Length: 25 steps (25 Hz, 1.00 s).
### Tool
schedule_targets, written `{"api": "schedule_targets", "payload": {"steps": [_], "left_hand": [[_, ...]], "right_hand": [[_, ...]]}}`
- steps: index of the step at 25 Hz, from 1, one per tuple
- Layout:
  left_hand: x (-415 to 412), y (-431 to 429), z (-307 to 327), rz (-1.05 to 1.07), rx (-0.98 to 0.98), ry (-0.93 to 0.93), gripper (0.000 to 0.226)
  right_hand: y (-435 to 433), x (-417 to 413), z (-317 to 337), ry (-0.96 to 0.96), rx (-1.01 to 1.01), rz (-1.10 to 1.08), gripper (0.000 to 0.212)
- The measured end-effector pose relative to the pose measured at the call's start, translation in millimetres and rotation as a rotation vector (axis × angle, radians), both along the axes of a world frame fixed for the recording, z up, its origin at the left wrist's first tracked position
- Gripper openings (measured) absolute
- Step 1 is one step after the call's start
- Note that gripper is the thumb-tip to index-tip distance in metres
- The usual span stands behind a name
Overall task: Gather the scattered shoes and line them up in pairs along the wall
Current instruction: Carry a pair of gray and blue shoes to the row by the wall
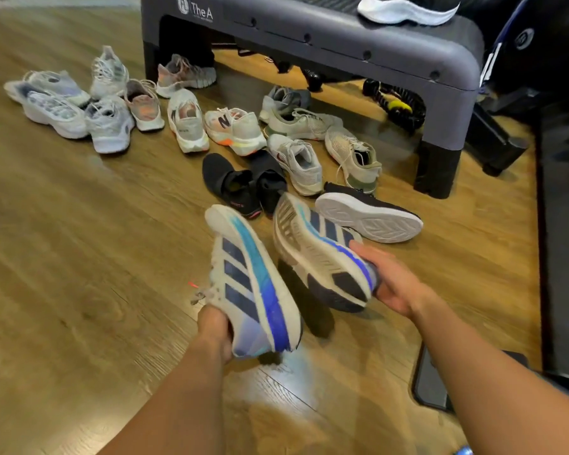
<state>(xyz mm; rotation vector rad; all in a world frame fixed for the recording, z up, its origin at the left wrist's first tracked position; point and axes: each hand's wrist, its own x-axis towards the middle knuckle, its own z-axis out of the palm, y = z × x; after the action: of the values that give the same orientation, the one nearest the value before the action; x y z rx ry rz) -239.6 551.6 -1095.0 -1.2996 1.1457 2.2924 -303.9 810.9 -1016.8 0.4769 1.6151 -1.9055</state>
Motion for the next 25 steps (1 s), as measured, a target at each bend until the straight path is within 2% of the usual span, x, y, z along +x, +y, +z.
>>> {"api": "schedule_targets", "payload": {"steps": [2, 3, 5, 7, 10, 13, 16, 17, 21, 23, 25], "left_hand": [[-3.2, 3.2, -1.3, 0.059, -0.333, 0.007, 0.03], [-5.2, 3.0, -3.1, 0.034, -0.548, -0.008, 0.028], [-5.8, 7.3, 5.7, -0.113, -0.891, 0.019, 0.029], [-0.5, 11.9, 9.7, -0.356, -1.145, 0.091, 0.04], [10.5, 19.3, 13.7, -0.575, -1.502, 0.188, 0.043], [18.1, 21.6, 17.7, -0.827, -1.52, 0.309, 0.038], [21.4, 23.5, 15.1, -1.278, -1.386, 0.151, 0.041], [21.2, 23.8, 14.9, -1.358, -1.358, 0.092, 0.041], [-2.5, 28.1, 42.5, -1.303, -1.323, 0.096, 0.037], [-12.5, 30.5, 75.0, -1.304, -1.294, 0.071, 0.024], [-11.2, 32.6, 114.2, -1.281, -1.265, 0.035, 0.023]], "right_hand": [[-18.9, -6.7, 4.9, 0.184, 0.403, 0.181, 0.053], [-31.8, -7.4, 4.3, 0.302, 0.644, 0.296, 0.041], [-61.2, -0.4, -2.9, 0.484, 0.979, 0.478, 0.028], [-86.1, 16.5, -17.5, 0.601, 1.163, 0.703, 0.019], [-101.0, 37.7, -40.4, 0.631, 1.246, 1.011, 0.036], [-93.1, 41.4, -43.9, 0.565, 1.247, 1.074, 0.042], [-88.6, 37.6, -38.4, 0.514, 1.24, 1.067, 0.039], [-90.7, 36.2, -35.1, 0.506, 1.23, 1.038, 0.038], [-104.3, 35.0, -13.2, 0.555, 1.231, 0.883, 0.041], [-107.8, 40.0, 11.3, 0.583, 1.241, 0.833, 0.034], [-106.6, 46.0, 51.5, 0.585, 1.234, 0.808, 0.026]]}}
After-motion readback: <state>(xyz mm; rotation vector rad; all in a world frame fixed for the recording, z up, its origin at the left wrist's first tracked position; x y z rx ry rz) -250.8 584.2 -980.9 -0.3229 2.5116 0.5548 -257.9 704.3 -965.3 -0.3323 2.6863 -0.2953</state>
